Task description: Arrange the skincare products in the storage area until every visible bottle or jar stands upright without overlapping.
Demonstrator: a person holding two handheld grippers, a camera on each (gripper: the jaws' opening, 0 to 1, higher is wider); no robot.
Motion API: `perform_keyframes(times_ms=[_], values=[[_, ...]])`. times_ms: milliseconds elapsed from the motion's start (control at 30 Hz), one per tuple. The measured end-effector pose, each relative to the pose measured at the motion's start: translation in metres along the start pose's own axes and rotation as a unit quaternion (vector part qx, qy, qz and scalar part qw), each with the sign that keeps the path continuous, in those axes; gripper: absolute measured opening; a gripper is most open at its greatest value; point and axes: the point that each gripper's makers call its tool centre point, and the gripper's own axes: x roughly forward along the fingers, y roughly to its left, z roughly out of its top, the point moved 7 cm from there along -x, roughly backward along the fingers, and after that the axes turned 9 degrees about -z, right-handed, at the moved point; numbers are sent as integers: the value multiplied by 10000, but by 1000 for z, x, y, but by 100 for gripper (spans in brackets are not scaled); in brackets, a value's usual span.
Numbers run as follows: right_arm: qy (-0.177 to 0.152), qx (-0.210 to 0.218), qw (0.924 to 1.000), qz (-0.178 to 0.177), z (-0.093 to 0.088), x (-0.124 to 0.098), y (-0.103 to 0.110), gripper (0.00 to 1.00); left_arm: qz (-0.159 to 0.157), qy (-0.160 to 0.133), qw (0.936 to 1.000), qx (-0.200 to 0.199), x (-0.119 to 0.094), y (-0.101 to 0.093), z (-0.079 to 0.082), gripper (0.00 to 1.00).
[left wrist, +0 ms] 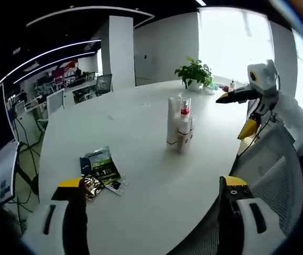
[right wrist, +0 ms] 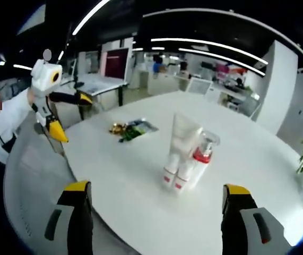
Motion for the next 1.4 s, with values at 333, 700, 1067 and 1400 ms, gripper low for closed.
perform_keyframes(times_ms=[333, 700, 1067, 1400], values=[[43, 2, 10000, -37, 9, 13, 24, 100, -237, -30, 9997, 75, 1, 15, -10, 99], [-111, -145, 9997, 175, 33, 41, 54, 93, -410, -100, 9990, -120, 8, 30, -22, 99], [-86, -371, 9975, 588, 49, 90, 75, 76, -375, -88, 9986, -350, 7, 50, -40, 99], [314, -593, 9870, 1459, 47, 145, 114, 72, -307, -26, 9989, -347, 4, 54, -47, 99]])
